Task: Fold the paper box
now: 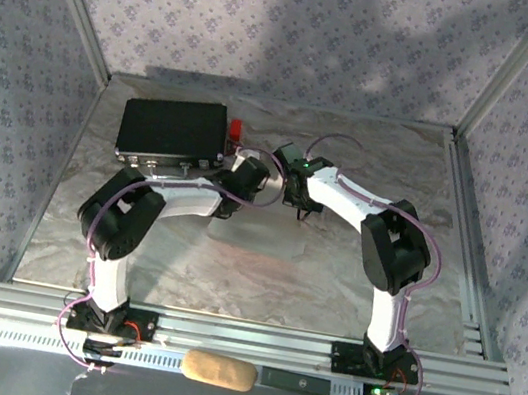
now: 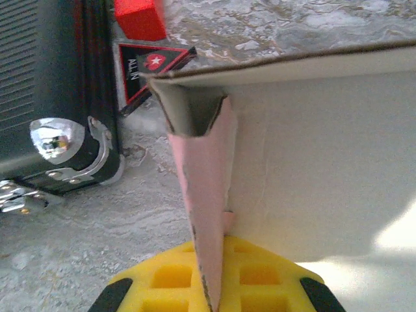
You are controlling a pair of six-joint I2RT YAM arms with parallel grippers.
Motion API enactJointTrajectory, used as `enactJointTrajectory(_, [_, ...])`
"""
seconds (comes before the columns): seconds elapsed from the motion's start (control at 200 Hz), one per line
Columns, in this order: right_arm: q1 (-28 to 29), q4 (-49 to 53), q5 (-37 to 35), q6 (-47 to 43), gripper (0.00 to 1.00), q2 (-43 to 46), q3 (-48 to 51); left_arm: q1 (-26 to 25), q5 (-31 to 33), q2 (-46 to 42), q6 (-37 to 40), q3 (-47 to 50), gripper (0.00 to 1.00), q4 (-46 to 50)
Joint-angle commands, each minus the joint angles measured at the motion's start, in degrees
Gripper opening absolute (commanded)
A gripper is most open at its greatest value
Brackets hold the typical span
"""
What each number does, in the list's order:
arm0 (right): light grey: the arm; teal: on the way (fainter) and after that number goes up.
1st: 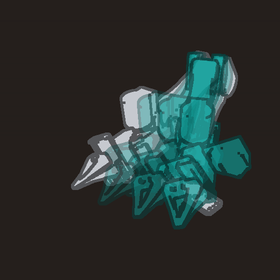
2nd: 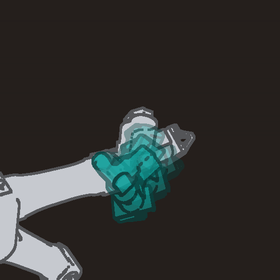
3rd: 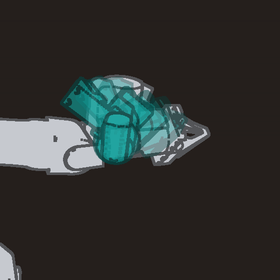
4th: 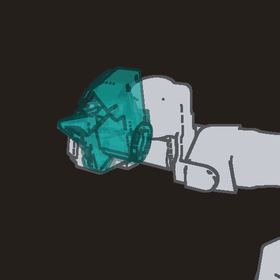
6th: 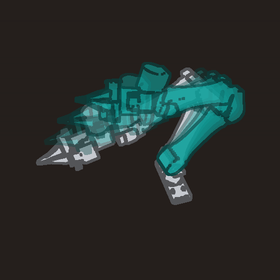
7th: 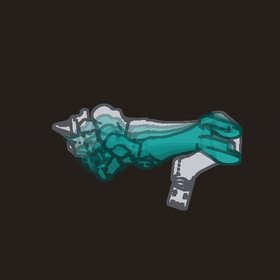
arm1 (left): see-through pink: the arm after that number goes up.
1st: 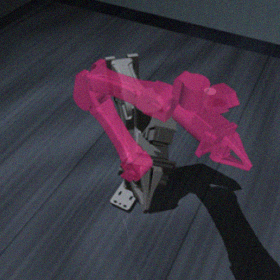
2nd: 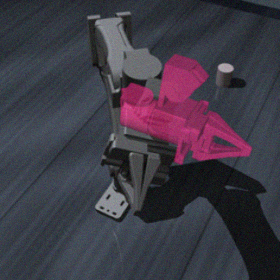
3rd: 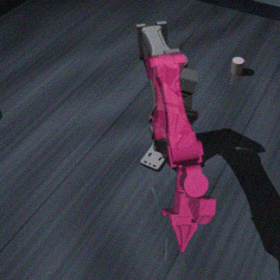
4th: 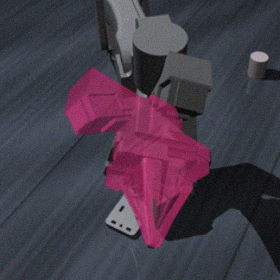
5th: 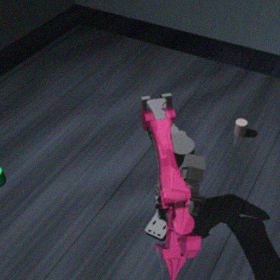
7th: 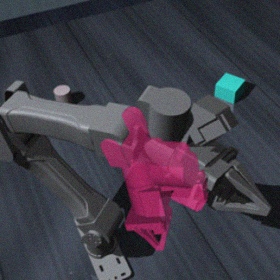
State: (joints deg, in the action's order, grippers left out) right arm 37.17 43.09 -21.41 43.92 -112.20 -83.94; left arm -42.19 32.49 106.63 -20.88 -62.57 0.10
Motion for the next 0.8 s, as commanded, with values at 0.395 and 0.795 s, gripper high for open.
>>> enactJointTrajectory(0.395, [0.12,2.07,2.21,-0.38,0.0,-2.9,-0.61,2.67,-15.07,-5.64,1.41,6.32,0.39,-6.59])
enactJointTrajectory(0.795, [0.19,2.08,2.59,0.04,0.0,-2.93,-0.78,4.27,-13.46,-4.94,1.65,7.87,0.33,-6.08])
